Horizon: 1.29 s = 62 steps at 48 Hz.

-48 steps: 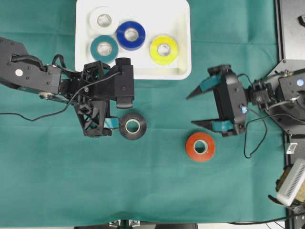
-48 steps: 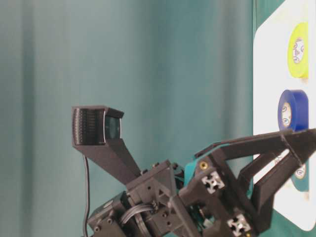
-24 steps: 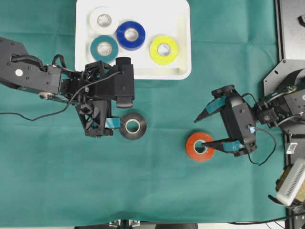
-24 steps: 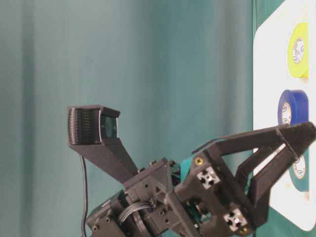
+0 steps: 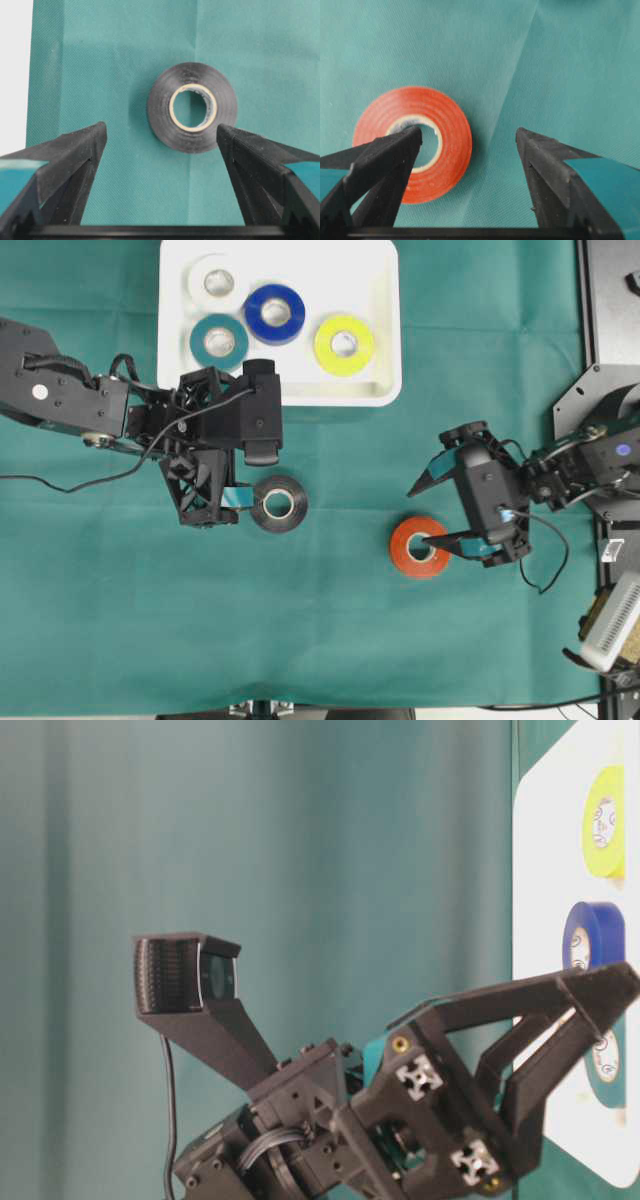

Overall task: Put the tape alternately from left to right into the white case.
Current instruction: 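Lower the right gripper onto the red tape roll and grasp it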

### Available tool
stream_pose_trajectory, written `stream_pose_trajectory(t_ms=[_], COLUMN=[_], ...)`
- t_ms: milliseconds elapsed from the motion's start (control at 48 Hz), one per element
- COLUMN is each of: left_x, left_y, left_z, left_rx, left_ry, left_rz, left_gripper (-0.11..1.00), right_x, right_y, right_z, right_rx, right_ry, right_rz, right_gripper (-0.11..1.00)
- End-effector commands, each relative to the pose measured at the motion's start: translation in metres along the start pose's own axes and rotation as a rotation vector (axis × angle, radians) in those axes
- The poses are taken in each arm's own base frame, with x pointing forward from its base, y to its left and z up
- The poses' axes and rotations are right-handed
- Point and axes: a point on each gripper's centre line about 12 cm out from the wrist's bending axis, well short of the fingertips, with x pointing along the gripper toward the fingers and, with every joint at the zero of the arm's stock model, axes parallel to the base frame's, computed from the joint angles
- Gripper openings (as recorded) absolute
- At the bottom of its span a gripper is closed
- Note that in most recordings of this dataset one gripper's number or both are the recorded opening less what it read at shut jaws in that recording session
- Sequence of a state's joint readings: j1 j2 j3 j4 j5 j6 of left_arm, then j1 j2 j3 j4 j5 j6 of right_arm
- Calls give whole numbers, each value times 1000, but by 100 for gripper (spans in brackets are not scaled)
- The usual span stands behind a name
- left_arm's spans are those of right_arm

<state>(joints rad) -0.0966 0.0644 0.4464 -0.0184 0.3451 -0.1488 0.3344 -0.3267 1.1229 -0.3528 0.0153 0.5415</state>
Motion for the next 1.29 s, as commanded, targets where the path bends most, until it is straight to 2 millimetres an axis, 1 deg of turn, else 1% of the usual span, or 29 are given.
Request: stream_pose_trajectory(t_ms=[0, 146, 458, 583, 1021, 1083, 1125, 1167, 1271], left_x=[-13, -13, -13, -13, -13, -13, -13, -13, -13], left_y=[-3, -3, -5, -6, -7, -7, -7, -7, -7], left_z=[12, 12, 12, 12, 11, 11, 11, 11, 11], left_rx=[4, 3, 5, 6, 8, 8, 8, 8, 8], left_ry=[-50, -50, -49, -49, -48, -48, -47, -47, -48], left_rz=[-10, -10, -14, -15, -17, -17, -17, -17, -17], left_gripper=[61, 61, 61, 61, 61, 61, 61, 61, 61], right_x=[5, 17, 36, 39, 39, 39, 39, 39, 39], right_y=[3, 2, 2, 2, 3, 3, 3, 3, 3], right_z=[7, 3, 1, 3, 5, 5, 5, 5, 5], right_rx=[10, 27, 30, 31, 30, 25, 25, 25, 25], right_ry=[-6, 38, 87, 90, 85, 85, 84, 85, 84], right_rz=[6, -2, -10, -11, -10, -9, -9, -9, -9], right_gripper=[80, 80, 80, 80, 79, 75, 68, 59, 29])
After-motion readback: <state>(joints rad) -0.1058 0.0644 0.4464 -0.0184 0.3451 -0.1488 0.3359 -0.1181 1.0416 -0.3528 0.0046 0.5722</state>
